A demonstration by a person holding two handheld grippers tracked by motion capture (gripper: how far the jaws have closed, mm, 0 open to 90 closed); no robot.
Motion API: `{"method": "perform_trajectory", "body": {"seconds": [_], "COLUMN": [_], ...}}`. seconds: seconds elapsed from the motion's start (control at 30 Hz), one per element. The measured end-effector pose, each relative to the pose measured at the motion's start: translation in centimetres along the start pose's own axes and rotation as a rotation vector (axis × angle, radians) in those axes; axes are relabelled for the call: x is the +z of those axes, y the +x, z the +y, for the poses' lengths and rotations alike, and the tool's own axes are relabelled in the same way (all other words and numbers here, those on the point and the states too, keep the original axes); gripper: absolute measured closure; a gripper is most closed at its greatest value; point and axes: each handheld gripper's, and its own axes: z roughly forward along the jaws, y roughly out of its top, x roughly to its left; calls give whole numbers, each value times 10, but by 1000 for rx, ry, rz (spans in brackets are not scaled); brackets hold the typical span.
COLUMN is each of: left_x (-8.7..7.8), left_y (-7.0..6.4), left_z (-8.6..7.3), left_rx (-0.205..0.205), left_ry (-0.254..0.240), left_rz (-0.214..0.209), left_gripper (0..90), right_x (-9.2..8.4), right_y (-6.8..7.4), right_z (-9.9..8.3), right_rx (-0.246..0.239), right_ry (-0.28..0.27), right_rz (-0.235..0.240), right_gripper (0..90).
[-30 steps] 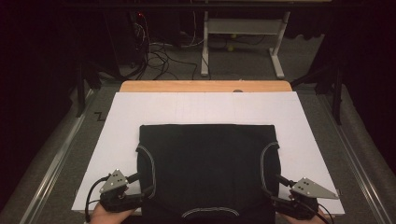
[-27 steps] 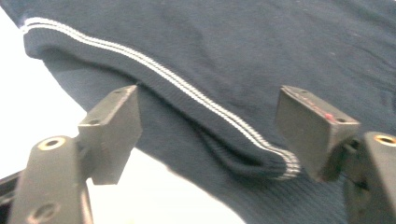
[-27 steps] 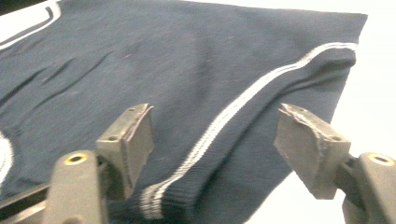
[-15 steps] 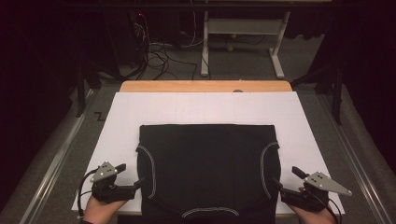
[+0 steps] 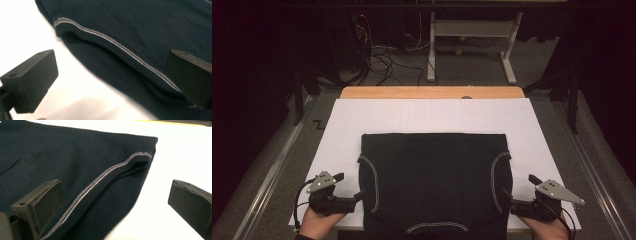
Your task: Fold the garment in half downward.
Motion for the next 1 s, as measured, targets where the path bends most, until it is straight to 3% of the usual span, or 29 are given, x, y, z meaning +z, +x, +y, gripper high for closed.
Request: {"method": "perform_trajectory", "body": {"seconds": [0.13,0.23,0.43,0.53,1.0], "left_x": [0,0,-2,-2,7], "left_y": [6,11,19,20,21], "left_z": [2,6,13,17,48], "left_rx": [-12,-26,-53,-62,-20], "left_ry": [-12,-33,-69,-91,-107], "left_rz": [5,-24,-19,-53,-14], "left_gripper": [0,0,0,0,0], "right_x": [5,9,18,26,53], "right_y": [5,11,24,33,82], "right_z": [5,13,29,36,53], "right_rx": [3,-11,-36,-52,-137], "right_ry": [-9,-22,-51,-39,-43], "right_rz": [14,36,53,78,166], "right_gripper": [0,0,0,0,0]}}
